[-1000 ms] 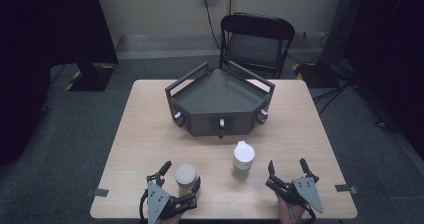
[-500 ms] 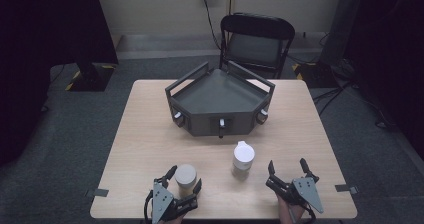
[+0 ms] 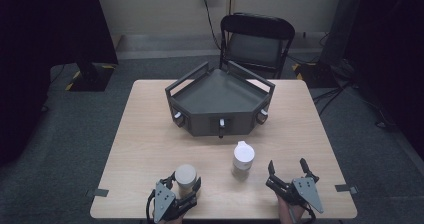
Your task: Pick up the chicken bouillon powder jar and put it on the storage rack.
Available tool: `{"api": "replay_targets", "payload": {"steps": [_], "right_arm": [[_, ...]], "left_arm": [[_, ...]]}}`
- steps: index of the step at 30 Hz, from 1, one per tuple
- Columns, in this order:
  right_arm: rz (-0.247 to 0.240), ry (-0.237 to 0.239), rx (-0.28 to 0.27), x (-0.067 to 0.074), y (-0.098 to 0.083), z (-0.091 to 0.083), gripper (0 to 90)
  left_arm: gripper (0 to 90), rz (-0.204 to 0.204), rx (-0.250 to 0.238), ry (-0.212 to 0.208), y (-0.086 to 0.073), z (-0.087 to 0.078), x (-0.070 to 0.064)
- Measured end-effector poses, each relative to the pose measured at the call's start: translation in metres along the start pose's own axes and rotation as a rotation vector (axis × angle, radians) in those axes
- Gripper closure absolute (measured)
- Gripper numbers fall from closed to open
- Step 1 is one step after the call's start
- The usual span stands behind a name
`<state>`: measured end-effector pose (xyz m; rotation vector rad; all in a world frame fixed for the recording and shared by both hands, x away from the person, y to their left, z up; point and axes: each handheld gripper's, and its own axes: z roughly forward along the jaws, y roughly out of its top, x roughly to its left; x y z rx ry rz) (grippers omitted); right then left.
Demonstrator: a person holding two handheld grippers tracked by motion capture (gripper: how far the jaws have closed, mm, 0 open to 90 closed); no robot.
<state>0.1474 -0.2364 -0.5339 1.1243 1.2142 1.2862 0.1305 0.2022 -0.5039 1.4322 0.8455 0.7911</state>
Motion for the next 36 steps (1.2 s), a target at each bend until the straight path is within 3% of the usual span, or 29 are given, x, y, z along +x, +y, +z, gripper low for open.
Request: {"api": "replay_targets", "payload": {"steps": [19,23,36], "right_arm": [[0.0,0.0,0.0,0.0,0.0,0.0,0.0],[0.0,0.0,0.0,0.0,0.0,0.0,0.0],[0.0,0.0,0.0,0.0,0.0,0.0,0.0]], "left_arm": [[35.0,0.02,-0.002,0.04,-0.002,0.0,-0.009],[34.9,0.005,0.004,0.02,0.001,0.001,-0.004],[35.0,0.011,0.007,0.014,0.01,0.003,-0.004]]}}
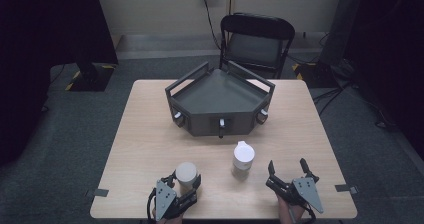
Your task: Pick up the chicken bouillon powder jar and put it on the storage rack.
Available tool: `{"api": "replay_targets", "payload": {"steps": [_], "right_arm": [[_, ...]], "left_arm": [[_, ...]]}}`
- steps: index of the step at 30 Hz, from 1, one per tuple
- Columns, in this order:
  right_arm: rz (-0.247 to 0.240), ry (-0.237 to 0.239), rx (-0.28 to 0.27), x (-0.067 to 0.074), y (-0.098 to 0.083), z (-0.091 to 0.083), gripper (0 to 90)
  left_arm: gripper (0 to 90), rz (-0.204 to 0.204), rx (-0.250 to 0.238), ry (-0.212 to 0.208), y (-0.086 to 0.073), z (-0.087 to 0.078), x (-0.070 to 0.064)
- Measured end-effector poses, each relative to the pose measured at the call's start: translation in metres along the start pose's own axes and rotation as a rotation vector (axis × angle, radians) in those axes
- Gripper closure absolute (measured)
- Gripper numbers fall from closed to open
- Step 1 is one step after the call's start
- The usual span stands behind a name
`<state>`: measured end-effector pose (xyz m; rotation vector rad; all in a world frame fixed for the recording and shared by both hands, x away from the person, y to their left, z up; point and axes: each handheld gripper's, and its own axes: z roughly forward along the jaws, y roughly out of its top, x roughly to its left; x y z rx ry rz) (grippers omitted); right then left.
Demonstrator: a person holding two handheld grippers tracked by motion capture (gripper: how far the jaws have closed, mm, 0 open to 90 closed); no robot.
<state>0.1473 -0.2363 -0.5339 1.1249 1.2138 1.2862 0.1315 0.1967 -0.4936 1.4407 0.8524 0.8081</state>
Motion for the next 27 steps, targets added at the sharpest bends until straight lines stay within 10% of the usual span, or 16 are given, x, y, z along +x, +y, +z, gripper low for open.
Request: {"api": "replay_targets", "payload": {"steps": [27], "right_arm": [[0.001,0.0,0.0,0.0,0.0,0.0,0.0]], "left_arm": [[35.1,0.01,-0.022,-0.034,0.028,0.01,0.009]]}}
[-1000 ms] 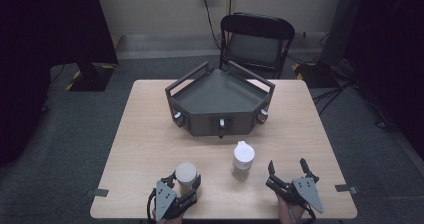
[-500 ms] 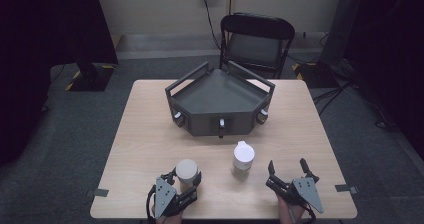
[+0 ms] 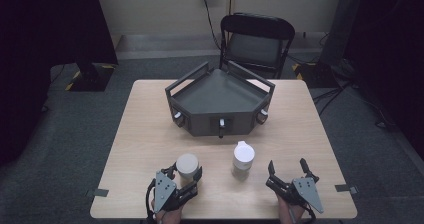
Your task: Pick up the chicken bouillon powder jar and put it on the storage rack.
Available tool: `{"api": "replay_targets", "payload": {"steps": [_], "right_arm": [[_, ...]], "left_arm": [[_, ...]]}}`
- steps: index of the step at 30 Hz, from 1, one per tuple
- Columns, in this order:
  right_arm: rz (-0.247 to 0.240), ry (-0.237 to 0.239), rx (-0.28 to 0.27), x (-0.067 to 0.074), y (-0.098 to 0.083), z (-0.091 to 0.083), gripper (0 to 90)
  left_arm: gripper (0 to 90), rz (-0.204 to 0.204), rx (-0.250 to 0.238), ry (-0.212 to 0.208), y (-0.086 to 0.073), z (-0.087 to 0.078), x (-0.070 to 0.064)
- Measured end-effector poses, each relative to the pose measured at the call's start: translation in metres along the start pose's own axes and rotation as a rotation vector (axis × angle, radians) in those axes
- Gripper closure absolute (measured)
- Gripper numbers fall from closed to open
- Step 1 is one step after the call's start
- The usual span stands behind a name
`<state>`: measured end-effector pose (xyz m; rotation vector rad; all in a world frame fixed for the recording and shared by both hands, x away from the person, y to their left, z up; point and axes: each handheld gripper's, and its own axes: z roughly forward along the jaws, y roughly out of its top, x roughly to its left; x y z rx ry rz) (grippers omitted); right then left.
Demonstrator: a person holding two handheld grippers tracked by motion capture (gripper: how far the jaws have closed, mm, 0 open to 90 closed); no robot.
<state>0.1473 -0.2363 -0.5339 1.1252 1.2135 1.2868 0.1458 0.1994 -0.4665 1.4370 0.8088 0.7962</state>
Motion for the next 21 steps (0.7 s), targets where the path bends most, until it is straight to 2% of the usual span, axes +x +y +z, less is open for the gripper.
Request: {"api": "replay_targets", "payload": {"steps": [21], "right_arm": [[0.0,0.001,0.0,0.0,0.0,0.0,0.0]], "left_arm": [[35.0,0.005,0.008,-0.014,0.022,0.015,0.006]]}}
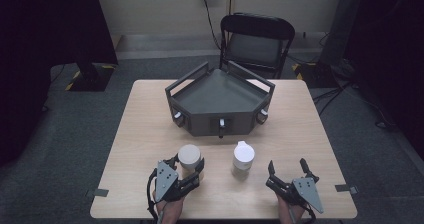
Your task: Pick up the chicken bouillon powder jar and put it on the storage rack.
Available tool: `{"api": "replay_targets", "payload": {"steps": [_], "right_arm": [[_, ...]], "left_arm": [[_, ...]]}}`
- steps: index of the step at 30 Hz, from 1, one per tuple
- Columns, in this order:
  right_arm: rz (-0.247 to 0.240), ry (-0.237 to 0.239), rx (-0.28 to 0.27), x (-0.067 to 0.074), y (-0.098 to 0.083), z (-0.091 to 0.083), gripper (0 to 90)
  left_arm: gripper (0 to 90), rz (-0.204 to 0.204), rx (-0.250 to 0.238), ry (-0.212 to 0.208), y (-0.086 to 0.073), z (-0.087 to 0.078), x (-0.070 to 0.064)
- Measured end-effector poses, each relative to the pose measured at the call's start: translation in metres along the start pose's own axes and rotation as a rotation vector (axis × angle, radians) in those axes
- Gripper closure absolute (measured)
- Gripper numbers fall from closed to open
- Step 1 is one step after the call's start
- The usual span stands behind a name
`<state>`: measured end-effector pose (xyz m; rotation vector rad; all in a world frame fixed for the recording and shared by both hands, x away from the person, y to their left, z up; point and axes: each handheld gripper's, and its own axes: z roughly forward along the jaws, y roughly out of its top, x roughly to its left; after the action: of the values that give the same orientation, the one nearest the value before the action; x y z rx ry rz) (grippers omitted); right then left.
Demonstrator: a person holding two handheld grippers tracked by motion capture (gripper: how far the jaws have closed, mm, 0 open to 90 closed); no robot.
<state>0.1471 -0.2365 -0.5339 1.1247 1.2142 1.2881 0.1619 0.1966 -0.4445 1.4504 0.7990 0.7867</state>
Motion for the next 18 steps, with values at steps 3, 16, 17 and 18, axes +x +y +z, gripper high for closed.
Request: {"api": "replay_targets", "payload": {"steps": [3,16,17,18], "right_arm": [[0.0,0.0,0.0,0.0,0.0,0.0,0.0],[0.0,0.001,0.0,0.0,0.0,0.0,0.0],[0.001,0.001,0.0,0.0,0.0,0.0,0.0],[0.001,0.001,0.0,0.0,0.0,0.0,0.0]], "left_arm": [[35.0,-0.003,-0.001,0.001,0.003,0.003,0.0],[35.0,0.007,-0.017,0.0,0.02,0.018,0.009],[35.1,0.008,-0.017,0.0,0.022,0.019,0.01],[35.0,0.009,-0.013,0.002,0.023,0.02,0.01]]}}
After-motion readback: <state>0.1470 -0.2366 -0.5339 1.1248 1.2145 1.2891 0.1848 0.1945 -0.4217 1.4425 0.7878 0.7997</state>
